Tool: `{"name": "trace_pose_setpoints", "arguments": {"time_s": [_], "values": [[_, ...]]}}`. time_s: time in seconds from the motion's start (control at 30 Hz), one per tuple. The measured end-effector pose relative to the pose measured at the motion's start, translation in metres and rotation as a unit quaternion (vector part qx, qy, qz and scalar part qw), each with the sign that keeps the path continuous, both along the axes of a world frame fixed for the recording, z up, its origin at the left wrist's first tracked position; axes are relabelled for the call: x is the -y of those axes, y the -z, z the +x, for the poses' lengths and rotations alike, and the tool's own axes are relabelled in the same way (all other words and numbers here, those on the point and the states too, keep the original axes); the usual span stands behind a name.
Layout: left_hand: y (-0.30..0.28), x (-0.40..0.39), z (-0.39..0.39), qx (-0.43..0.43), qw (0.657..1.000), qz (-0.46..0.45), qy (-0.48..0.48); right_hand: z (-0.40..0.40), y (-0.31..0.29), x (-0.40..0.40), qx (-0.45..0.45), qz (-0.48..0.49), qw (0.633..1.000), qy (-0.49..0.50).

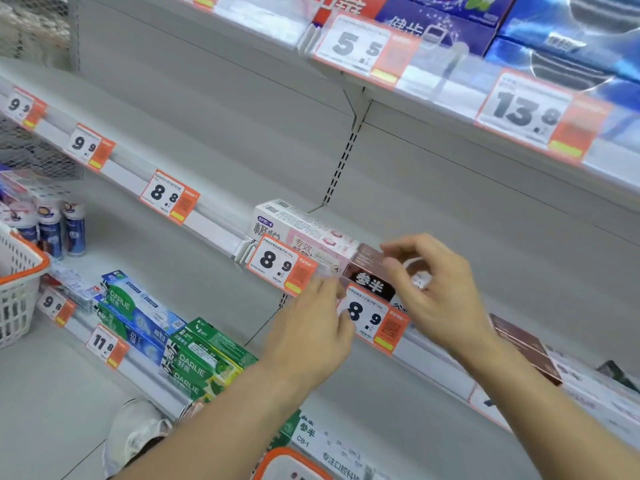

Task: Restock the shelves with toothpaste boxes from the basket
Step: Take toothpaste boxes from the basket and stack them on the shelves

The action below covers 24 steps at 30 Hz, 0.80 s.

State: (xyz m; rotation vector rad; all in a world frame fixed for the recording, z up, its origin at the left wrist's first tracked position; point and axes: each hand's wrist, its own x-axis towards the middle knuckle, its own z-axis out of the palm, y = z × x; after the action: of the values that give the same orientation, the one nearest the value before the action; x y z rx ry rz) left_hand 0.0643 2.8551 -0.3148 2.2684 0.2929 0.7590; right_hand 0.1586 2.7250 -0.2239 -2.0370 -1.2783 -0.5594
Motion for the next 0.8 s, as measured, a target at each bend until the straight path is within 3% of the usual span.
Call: {"name": "trace_pose_setpoints", "arguments": {"time_s": [0.07,0.17,0.3,0.37,0.5,0.6,0.8], "values": [[0.014,0.023,-0.005,-0.106,0.990,0.031,0.089,-0.025,0.037,0.036,-0.039,0.025,0.999,-0.003],[0.047,0.060,-0.008,-0.257,0.936,0.129,0.205,-0.051,0.108,0.088,-0.117,0.035,0.992,0.043],[0.102,0.114,-0.007,-0.351,0.878,0.155,0.287,-0.063,0.207,0.152,-0.269,0.004,0.957,0.107],[0.139,0.140,-0.015,-0.408,0.849,0.120,0.314,-0.063,0.246,0.181,-0.353,-0.093,0.924,0.113],[0.219,0.175,-0.037,-0.515,0.781,0.120,0.332,-0.065,0.311,0.232,-0.480,-0.357,0.796,0.091],[0.256,0.192,-0.050,-0.557,0.770,0.083,0.300,-0.080,0.344,0.258,-0.505,-0.378,0.767,0.121],[0.291,0.214,-0.058,-0.547,0.798,0.080,0.240,-0.097,0.363,0.291,-0.569,-0.371,0.717,0.153]]}}
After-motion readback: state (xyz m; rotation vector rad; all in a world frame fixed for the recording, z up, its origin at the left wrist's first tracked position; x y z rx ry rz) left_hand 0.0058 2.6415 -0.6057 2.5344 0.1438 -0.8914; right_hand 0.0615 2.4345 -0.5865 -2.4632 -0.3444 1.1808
